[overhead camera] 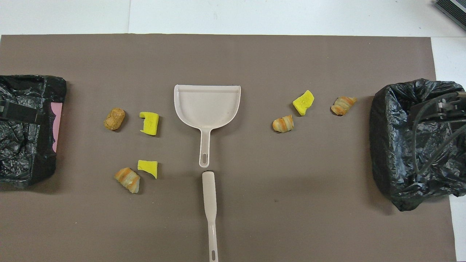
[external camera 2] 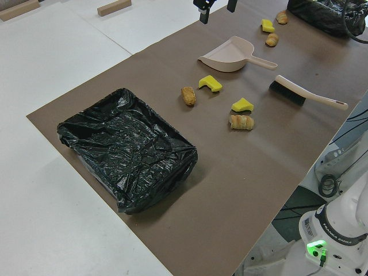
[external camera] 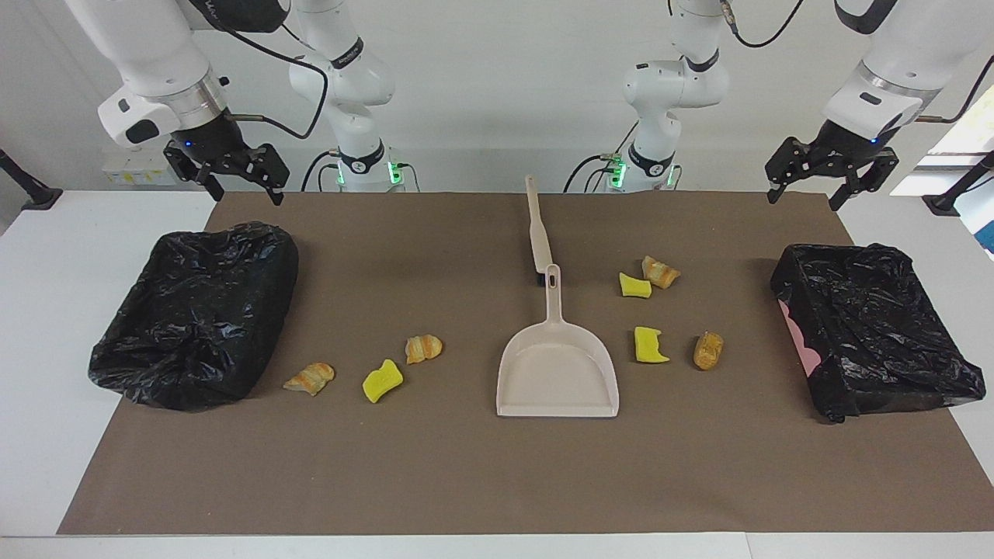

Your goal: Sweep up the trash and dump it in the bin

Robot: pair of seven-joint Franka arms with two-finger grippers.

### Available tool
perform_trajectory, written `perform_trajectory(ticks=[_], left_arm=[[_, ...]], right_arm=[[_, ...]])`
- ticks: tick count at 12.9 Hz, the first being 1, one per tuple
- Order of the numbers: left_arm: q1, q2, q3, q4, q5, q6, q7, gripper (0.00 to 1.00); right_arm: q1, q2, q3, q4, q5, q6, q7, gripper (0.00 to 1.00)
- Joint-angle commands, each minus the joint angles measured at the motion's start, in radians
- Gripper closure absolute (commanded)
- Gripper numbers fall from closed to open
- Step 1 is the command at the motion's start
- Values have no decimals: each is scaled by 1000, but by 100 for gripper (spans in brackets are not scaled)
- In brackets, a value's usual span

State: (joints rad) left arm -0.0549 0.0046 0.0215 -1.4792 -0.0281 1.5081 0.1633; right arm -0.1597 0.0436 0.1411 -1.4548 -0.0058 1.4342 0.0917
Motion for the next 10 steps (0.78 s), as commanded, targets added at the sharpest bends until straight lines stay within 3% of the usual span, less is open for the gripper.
perform_trajectory(ticks=[1, 10], left_arm=[[6, -3, -5, 13, 11, -22, 8, 0], [6, -3, -5, 11, 11, -22, 8, 0]], right_arm=[[-1, -11, 3, -10, 21, -17, 13, 0], [-11, -13, -1, -13, 20, -9, 3, 0]])
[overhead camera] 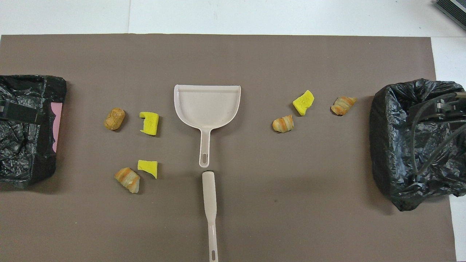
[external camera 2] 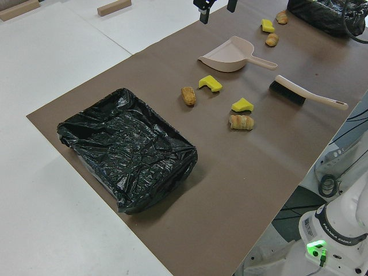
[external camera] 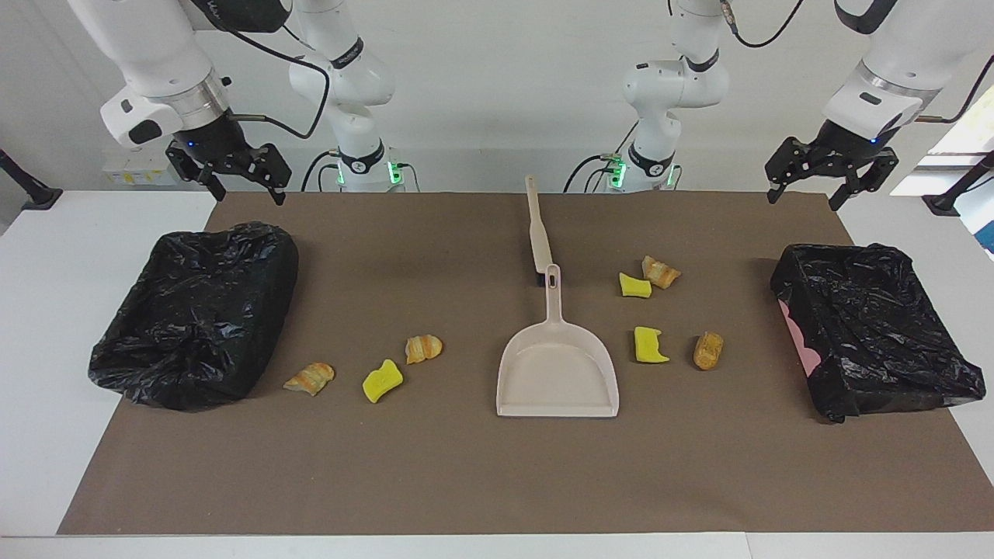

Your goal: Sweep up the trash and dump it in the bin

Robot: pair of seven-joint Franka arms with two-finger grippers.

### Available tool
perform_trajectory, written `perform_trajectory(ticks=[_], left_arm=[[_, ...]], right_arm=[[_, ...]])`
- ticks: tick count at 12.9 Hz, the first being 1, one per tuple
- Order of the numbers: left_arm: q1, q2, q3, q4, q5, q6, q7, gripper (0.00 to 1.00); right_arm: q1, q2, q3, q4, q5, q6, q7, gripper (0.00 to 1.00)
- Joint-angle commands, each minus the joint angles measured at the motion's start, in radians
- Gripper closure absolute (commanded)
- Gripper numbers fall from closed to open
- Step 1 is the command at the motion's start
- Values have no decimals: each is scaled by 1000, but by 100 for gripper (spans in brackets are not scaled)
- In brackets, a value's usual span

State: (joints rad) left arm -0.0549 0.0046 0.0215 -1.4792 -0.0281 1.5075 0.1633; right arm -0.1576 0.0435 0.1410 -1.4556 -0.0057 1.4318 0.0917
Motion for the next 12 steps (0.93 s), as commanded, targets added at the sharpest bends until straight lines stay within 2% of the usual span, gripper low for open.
perform_trajectory(ticks=[1, 12], left_arm=[[6, -3, -5, 13, 11, -21, 8, 0], [6, -3, -5, 11, 11, -21, 8, 0]], right_arm=[[-13, -13, -1, -12, 10, -7, 5, 0], [-10, -16, 0, -15, 21, -13, 7, 0]])
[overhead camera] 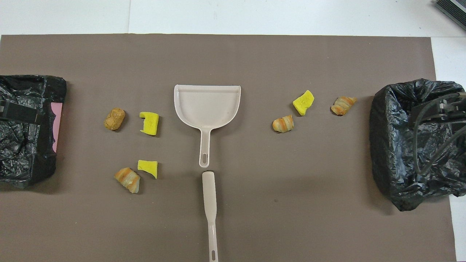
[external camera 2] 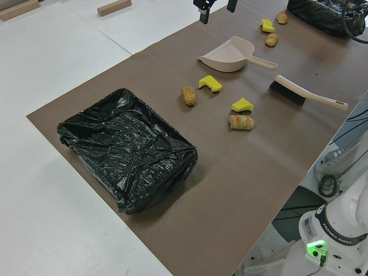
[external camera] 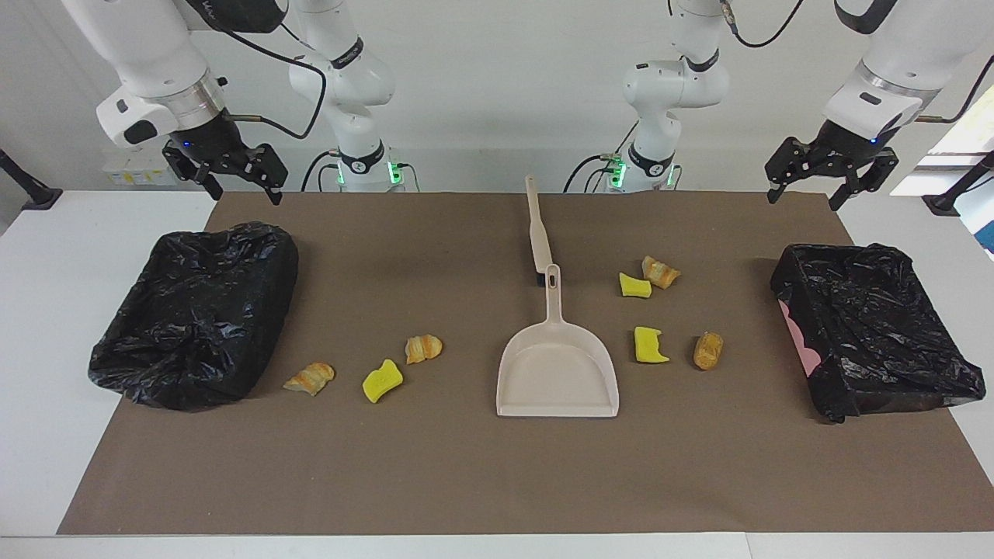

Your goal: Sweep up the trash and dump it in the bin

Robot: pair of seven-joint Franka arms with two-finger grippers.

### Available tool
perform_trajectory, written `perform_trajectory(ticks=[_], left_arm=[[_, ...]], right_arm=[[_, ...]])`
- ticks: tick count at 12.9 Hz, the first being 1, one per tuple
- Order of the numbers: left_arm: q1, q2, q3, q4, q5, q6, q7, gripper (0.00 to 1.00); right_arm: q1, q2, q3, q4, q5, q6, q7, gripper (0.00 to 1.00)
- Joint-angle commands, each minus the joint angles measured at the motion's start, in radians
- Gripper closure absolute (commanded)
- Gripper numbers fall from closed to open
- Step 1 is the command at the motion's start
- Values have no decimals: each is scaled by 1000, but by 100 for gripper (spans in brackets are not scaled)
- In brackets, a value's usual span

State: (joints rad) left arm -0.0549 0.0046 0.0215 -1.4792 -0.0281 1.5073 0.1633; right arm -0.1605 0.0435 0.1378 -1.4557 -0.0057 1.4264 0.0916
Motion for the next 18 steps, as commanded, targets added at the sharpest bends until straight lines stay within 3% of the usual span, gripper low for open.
perform_trajectory(ticks=[1, 5, 9, 14, 18], left_arm=[[6, -3, -5, 13, 11, -21, 8, 0], [6, -3, -5, 11, 11, -21, 8, 0], [6, -3, -5, 11, 11, -21, 8, 0], [6, -3, -5, 11, 11, -21, 8, 0], [6, -3, -5, 13, 11, -21, 8, 0]], right_arm=[[-7, -16, 3, -18, 23, -7, 0, 0], [-7, -10, 5, -14, 62, 12, -20, 0], [28, 50, 14, -8, 49, 35, -44, 0], [176, 153, 14, -11, 23, 170, -23, 0], [323, 249, 14, -6, 20, 258, 201, 0]])
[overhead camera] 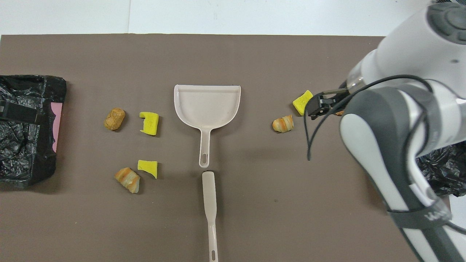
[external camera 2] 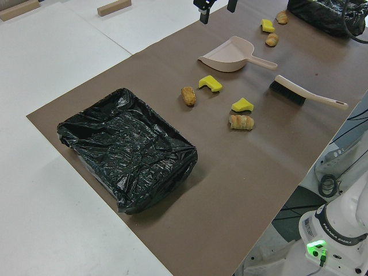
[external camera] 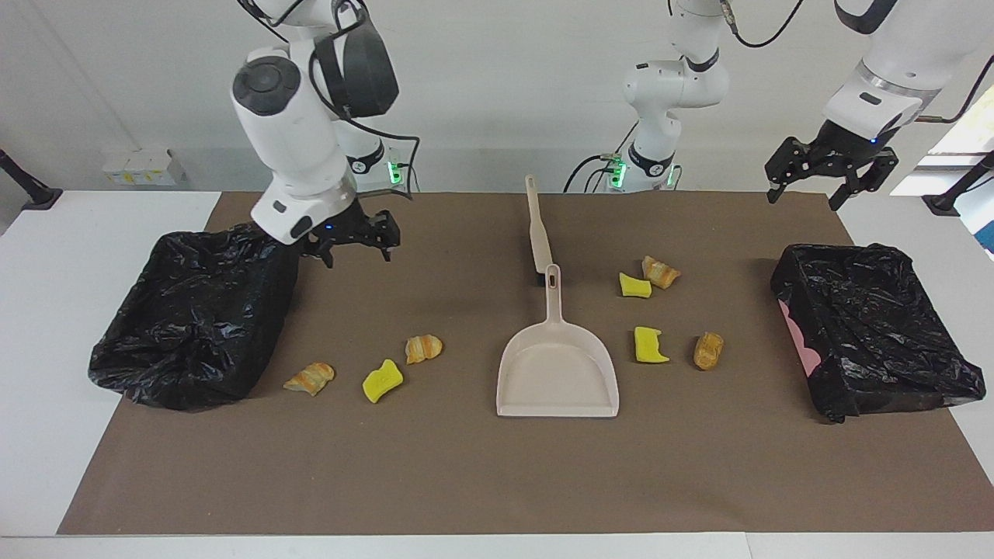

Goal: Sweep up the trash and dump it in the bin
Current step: 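Reach the right gripper to the dustpan handle and grasp it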

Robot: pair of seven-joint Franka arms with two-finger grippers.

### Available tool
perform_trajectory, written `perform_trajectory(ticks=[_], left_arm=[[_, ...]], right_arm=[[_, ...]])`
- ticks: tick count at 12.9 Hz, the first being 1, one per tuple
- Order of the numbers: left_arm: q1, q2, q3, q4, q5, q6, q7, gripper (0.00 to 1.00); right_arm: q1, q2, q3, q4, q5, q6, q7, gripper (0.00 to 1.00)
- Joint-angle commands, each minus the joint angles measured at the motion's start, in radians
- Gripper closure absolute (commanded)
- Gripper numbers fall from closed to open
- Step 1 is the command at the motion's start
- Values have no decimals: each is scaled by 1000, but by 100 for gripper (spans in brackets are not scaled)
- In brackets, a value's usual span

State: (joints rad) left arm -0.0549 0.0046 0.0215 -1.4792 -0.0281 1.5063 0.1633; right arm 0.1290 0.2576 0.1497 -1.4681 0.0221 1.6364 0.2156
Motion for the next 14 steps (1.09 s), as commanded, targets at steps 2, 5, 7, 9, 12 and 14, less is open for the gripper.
perform_trajectory(ticks=[2, 5, 7, 9, 12, 14], left_arm=[[6, -3, -5, 11, 11, -20, 8, 0], [6, -3, -5, 11, 11, -20, 8, 0], [6, -3, -5, 11, 11, -20, 8, 0], [6, -3, -5, 11, 11, -20, 8, 0], [6, -3, -3, 11, 11, -20, 8, 0], [6, -3, -5, 13, 11, -20, 8, 0]], right_arm=[[87, 63, 2, 5, 2, 89, 120, 0], [202, 123, 2, 9, -8, 184, 328, 0], [271, 166, -1, 35, -11, 212, 440, 0], [313, 215, 1, 69, -10, 235, 482, 0], [356, 316, 2, 166, 2, 238, 551, 0], [392, 360, 2, 186, -2, 255, 553, 0]])
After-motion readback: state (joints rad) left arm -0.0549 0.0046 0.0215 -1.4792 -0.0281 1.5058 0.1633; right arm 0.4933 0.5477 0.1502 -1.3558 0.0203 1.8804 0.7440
